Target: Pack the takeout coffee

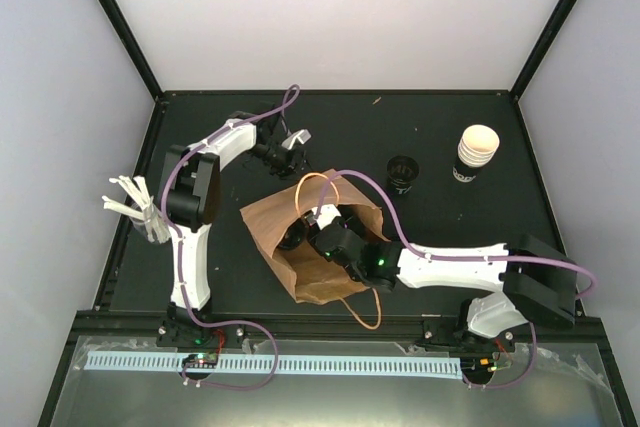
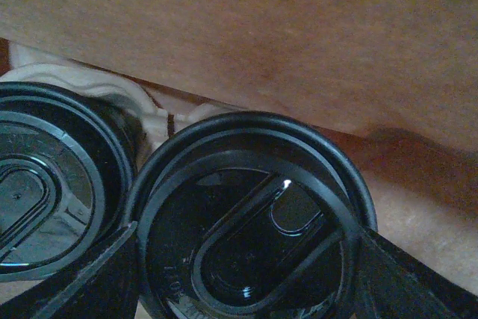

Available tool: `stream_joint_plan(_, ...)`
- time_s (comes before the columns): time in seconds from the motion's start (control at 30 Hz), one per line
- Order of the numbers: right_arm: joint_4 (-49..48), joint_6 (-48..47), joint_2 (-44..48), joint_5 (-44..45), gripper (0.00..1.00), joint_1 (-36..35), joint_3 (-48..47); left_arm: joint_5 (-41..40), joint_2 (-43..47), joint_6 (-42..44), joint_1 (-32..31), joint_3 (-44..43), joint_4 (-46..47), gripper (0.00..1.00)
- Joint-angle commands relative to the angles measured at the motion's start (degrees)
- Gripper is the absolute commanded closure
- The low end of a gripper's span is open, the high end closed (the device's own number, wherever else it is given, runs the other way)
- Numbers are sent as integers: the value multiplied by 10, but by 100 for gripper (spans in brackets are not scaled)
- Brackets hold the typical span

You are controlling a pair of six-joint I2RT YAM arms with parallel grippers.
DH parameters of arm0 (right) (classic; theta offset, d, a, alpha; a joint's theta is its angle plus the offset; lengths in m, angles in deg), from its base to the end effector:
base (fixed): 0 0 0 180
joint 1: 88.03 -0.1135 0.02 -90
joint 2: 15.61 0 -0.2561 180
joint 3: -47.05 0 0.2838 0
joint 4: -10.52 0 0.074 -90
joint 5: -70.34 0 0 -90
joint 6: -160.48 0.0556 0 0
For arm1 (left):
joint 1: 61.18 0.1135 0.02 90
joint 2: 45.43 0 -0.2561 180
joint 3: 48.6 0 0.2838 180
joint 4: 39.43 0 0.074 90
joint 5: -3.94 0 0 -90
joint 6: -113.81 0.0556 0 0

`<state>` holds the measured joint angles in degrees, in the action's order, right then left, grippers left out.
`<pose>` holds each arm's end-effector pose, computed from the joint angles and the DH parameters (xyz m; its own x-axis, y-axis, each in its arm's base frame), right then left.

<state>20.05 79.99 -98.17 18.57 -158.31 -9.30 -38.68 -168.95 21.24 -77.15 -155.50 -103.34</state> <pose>0.1461 0.3056 0.1734 -0.2886 -0.4204 -0.8602 -0.5296 0.8186 -0.2224 0.4230 -0.1636 0.1357 -0.9609 0.2434 -0.1318 0.2599 0.6292 -0.7325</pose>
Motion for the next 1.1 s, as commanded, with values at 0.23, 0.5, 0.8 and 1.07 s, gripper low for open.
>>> stream_joint_plan(0.23, -33, 28, -34, 9, 59, 7, 1, 24, -18, 16, -13, -17, -27, 58)
stream_joint_plan(0.5, -71, 5, -55, 26, 59, 7, 5, 25, -20, 25, -13, -19, -38, 58)
stream_joint_plan(0.8, -53, 28, -67, 12, 60, 8, 25, 28, -25, 23, -14, -22, -36, 59)
stream_joint_plan(1.07, -13, 78, -86, -14, 61, 8, 38, 28, -29, 24, -16, -23, -37, 60)
